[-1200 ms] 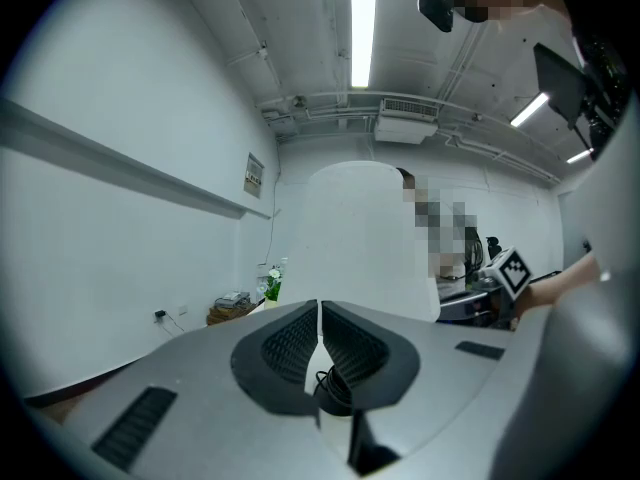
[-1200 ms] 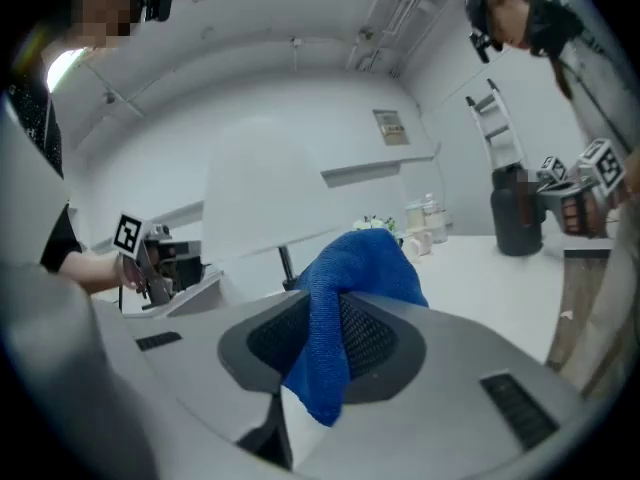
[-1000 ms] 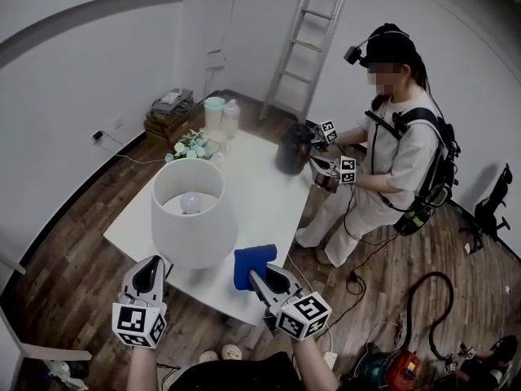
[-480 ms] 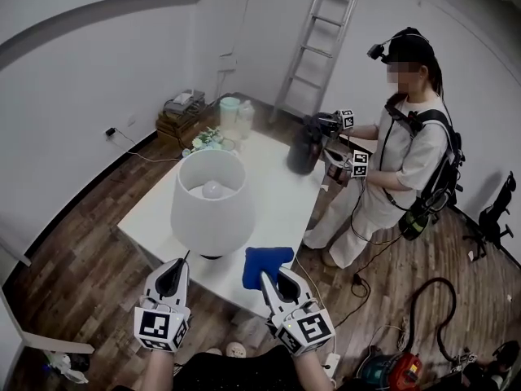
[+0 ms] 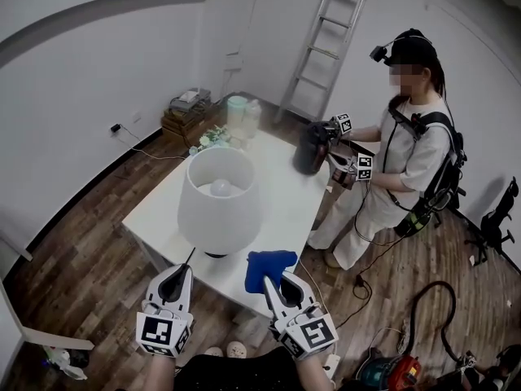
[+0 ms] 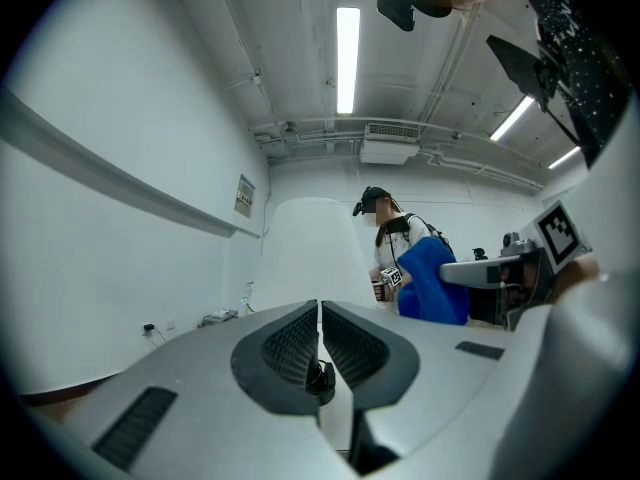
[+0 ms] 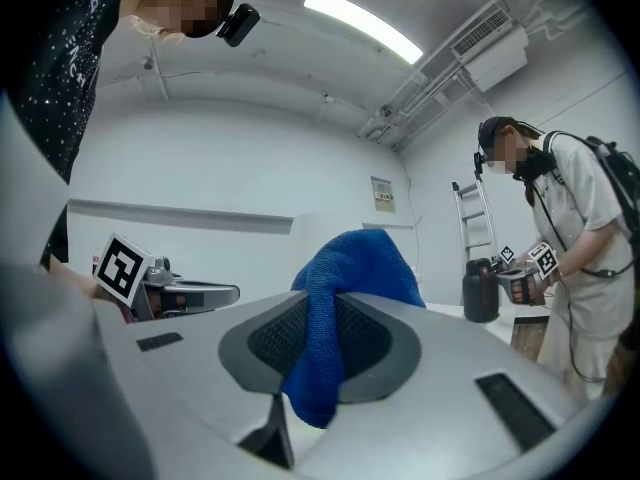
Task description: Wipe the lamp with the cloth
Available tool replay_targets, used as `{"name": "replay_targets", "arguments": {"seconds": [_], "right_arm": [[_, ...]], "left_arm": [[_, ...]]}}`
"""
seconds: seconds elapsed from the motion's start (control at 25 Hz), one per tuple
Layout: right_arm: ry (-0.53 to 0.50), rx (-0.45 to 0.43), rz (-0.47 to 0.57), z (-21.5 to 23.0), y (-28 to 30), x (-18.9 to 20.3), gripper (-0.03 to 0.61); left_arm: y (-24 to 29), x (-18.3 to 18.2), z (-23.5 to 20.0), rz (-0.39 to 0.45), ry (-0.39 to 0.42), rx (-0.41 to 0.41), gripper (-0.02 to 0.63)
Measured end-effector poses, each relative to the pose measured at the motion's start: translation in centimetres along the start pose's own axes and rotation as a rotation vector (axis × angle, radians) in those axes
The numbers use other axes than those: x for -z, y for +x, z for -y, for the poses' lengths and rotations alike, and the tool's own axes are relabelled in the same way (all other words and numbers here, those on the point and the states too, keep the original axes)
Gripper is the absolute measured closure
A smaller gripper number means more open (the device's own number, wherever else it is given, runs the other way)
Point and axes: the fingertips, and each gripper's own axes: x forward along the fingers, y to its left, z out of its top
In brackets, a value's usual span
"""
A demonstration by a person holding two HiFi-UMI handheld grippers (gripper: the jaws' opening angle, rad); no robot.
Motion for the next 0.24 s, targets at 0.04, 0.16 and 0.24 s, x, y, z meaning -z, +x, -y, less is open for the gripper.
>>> {"name": "replay_targets", "arguments": {"seconds": [0.04, 0.16, 0.24], "right_arm": [[0.005, -0.002, 0.004, -0.12, 0.05, 0.01, 0.503], [-0.001, -0.009, -0.001, -0.58, 0.31, 0.22, 0.503], [-0.019, -0.018, -0.004, -0.99, 0.56, 0.33, 0.505]], "left_arm": [[-0.09, 0.02, 0.09, 0.004, -0.004, 0.005, 0.595], [-0.25, -0.12, 0.36, 0.021, -0.007, 0.018, 0.595], [-0.35, -0.19, 0.52, 0.03, -0.004, 0.026, 0.595]]}}
